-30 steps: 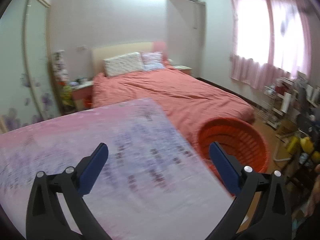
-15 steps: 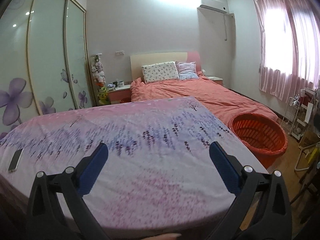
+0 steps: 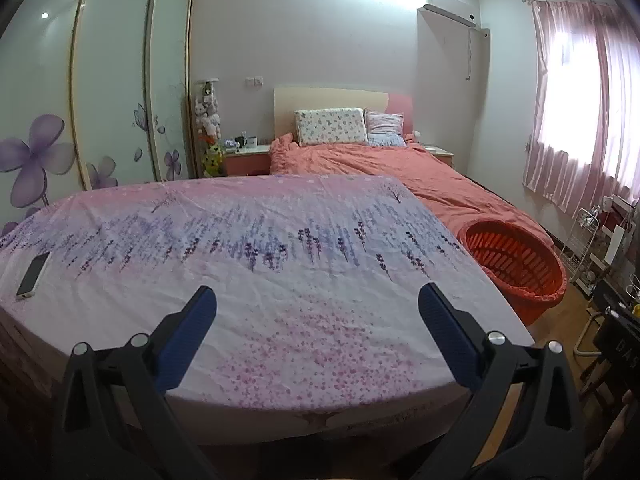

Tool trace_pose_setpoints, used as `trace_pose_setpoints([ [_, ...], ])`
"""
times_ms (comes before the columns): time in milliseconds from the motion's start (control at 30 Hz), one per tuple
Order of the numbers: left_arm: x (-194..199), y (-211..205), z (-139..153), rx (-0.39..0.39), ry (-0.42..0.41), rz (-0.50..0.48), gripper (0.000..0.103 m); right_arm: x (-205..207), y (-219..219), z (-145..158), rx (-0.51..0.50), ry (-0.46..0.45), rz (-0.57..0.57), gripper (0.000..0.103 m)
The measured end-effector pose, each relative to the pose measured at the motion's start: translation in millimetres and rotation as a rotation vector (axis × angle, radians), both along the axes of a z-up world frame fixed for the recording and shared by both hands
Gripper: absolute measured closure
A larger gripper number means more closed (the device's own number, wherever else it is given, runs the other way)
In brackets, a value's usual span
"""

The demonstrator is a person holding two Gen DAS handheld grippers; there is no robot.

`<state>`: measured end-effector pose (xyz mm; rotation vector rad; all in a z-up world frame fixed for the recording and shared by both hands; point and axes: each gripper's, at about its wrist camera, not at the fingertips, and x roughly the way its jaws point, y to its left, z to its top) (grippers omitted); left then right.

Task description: Collect trash

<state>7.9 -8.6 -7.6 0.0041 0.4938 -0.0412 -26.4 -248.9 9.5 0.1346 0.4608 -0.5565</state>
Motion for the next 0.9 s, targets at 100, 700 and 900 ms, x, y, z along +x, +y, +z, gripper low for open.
trace_pose_setpoints([
  [100,-4.1,-3.2,4.0,0.012,-0.019,0.0,0.004,-2.7,8.4,-1.9,0.003,0.0,0.003,0.002],
  [700,-10.3,-15.6,16.5,0.014,-0.042,-0.029,0.004,-7.1,11.7,-1.6,0.043,-0.01,0.024,0.002],
  [900,-11.0,-19.2,20.6,0.019,-0.053,-0.033,0.004,-7.6,9.4,0.3,0.047,-0.016,0.018,0.002],
])
